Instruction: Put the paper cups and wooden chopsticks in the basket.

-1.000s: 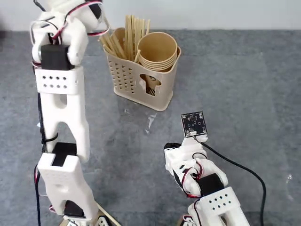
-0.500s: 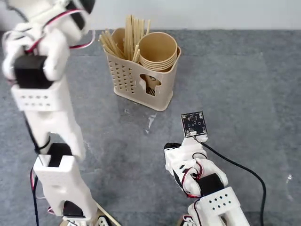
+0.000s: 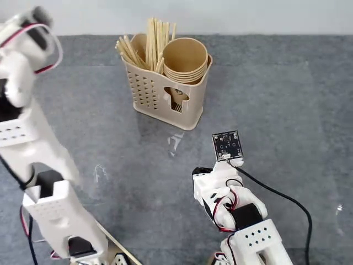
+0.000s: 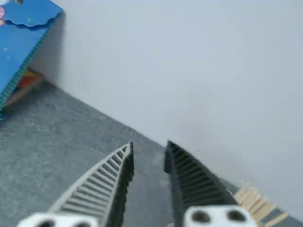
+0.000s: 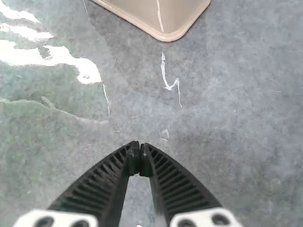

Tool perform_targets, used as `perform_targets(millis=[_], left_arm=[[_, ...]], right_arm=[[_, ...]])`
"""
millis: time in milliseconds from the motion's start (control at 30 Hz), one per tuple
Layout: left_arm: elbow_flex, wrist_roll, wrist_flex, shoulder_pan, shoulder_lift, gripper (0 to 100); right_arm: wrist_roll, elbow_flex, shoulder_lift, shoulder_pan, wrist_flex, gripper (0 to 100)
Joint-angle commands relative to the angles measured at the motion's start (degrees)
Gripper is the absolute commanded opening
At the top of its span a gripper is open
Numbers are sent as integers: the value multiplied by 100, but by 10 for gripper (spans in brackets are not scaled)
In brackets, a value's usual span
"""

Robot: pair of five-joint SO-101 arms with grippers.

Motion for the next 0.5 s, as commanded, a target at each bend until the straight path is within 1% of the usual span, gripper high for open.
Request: perform_targets(millis=[0,100,200,333,467], left_arm=[[154,-220,132,-422,-571,28],[866,-237,132,-888,-967,12],[1877,-360,123,-1345,-1407,12],[3099,-695,105,-1758,-1908,12],[3899,-809,97,-2171,-2277,12]], right_arm=[[62,-220,-75,-75,13,9],[62,-765,-75,-426,708,9],[53,-1380,-31,-840,1253,9],[62,-1758,-22,-1516,1297,9],[62,-1793,-13,-2422,1341,9]])
